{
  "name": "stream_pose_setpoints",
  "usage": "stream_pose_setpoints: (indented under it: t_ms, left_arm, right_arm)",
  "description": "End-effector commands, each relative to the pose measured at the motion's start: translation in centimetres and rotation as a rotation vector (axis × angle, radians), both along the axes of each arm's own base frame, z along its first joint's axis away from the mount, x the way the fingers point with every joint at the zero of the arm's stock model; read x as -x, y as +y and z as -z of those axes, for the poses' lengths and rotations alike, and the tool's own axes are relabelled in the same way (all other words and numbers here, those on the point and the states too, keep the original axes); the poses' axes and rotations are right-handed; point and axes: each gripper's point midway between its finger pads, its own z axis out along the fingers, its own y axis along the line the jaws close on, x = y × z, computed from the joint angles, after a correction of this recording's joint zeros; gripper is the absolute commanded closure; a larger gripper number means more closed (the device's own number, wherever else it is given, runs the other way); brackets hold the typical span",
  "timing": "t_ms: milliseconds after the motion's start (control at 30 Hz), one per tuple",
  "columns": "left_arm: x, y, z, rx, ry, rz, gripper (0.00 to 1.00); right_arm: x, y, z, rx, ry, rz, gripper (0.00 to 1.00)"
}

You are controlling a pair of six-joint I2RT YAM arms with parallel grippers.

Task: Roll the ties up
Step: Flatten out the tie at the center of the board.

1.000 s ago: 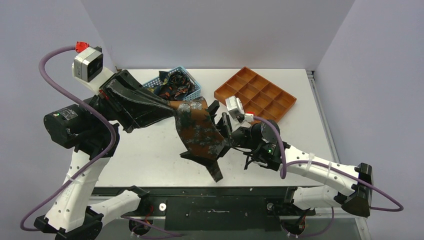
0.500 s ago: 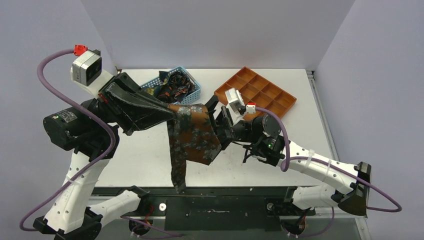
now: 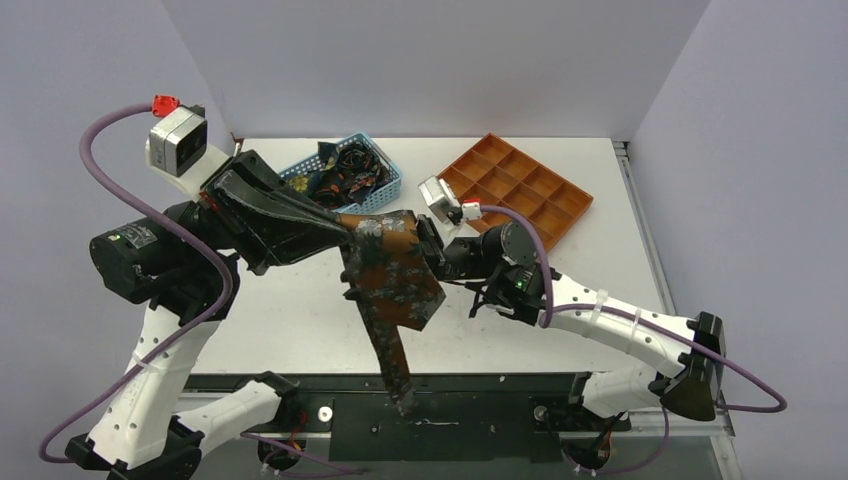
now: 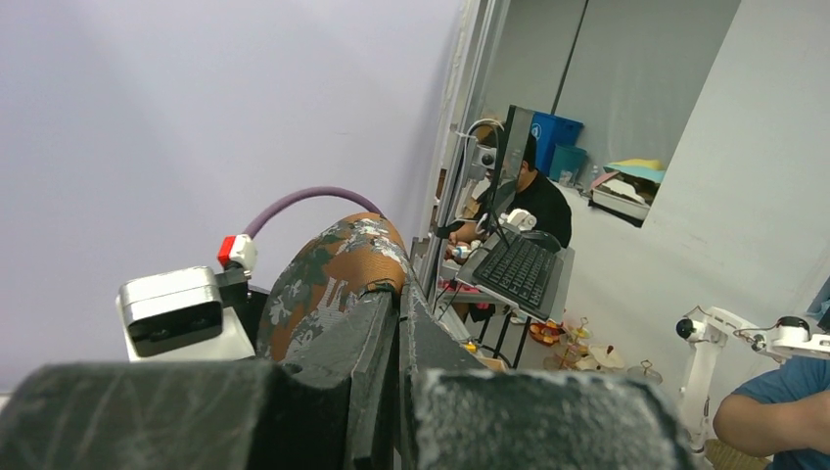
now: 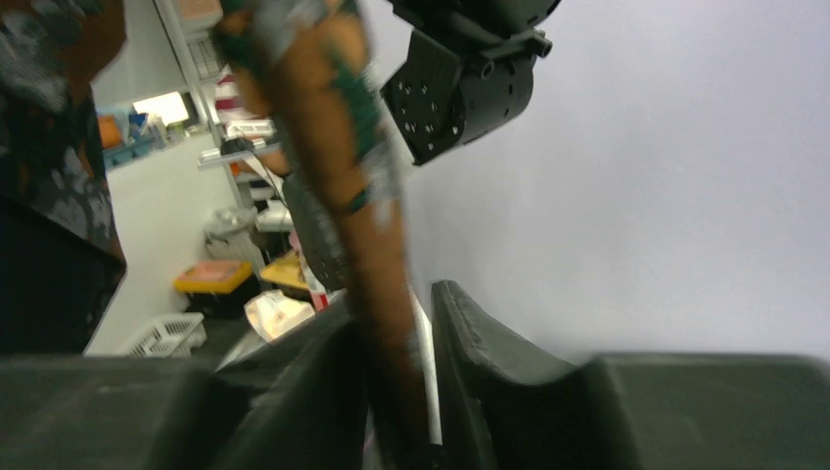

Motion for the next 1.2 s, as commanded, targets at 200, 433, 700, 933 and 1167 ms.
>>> stream_pose_setpoints:
  t_ms: [200,433,700,933,1167]
  left_arm:
    - [-2.2,1.9,1.5,0.072,-0.058,-0.349,0.03]
    - [-7.3,11.3,6.9,0.319,0.173,-0.968,0.04]
    - [-13.0,10.0,20.7,0.182,0.582,-1.006,0.04]
    - [-15.0,9.0,31.0,0.211,0.842,-0.933,0.04]
    - [-15.5,7.7,36.1,0.211,0.941,-0.849,0.04]
  right_arm:
    - [-5.2,-3.0,-5.9,-0.039,-0.031,0.399,0.95]
    - [-18.9,-18.0,-8.8,-0.152,0.43,1.505,0.95]
    - [-23.6,-23.1,-2.3,-0.168,0.692,1.791,0.95]
    - [-21.8,-10.7,-0.9,-0.089,0.842,1.323,0.95]
    - [-26.3,-18.6,1.6,-0.147,0.981,1.382,0.95]
